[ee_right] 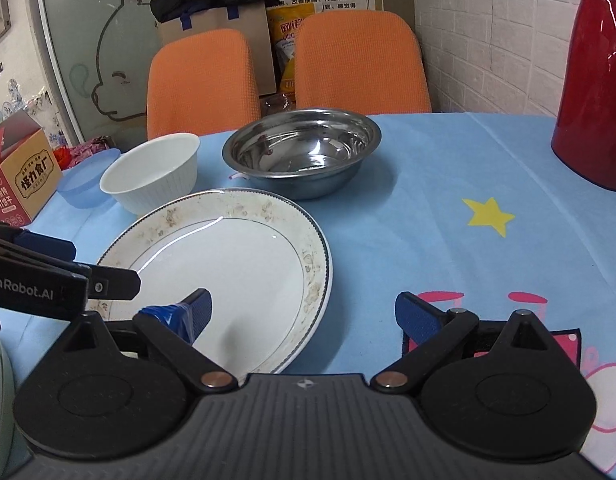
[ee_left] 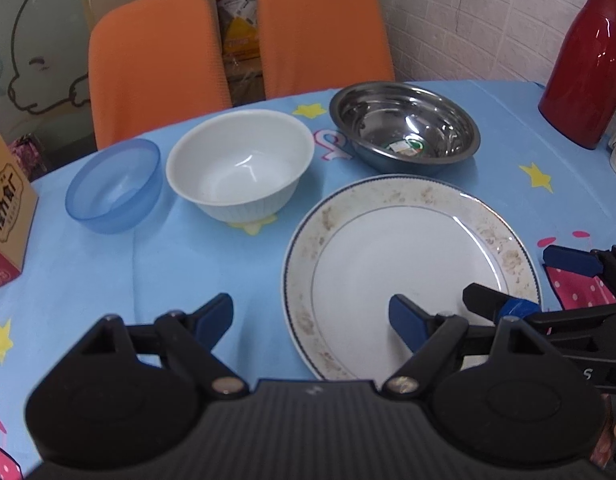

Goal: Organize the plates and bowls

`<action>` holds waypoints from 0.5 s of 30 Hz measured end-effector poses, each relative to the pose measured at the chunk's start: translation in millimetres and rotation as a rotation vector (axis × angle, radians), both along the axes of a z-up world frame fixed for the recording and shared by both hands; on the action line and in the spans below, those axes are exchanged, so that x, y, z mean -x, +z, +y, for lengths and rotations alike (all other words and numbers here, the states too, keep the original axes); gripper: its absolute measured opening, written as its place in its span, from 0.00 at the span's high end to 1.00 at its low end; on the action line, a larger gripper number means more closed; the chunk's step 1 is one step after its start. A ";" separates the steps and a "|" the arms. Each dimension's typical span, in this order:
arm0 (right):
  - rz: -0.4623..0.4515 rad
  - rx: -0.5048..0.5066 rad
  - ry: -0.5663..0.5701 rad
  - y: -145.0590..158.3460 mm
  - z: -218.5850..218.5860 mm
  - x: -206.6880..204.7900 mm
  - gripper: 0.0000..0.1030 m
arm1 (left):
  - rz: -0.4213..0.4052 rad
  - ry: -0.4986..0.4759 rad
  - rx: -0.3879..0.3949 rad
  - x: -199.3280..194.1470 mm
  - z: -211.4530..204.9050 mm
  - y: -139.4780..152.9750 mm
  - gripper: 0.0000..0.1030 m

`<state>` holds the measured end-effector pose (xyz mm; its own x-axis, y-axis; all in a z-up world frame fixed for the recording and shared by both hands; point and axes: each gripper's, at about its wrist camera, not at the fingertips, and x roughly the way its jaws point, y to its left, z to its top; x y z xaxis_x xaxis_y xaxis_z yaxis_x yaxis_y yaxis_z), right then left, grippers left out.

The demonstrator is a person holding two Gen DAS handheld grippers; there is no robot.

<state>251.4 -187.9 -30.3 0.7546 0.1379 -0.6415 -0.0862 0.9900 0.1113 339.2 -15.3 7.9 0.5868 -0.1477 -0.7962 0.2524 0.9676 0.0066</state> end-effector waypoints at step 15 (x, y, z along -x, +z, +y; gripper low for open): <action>-0.019 0.052 0.007 -12.7 12.7 -3.2 0.13 | 0.088 0.005 0.062 -20.6 0.1 -20.2 0.19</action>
<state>254.6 -175.2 -43.0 0.7660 0.1099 -0.6333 -0.0950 0.9938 0.0576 359.8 -15.2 -12.3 0.5160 -0.1955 -0.8340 0.2441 0.9668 -0.0755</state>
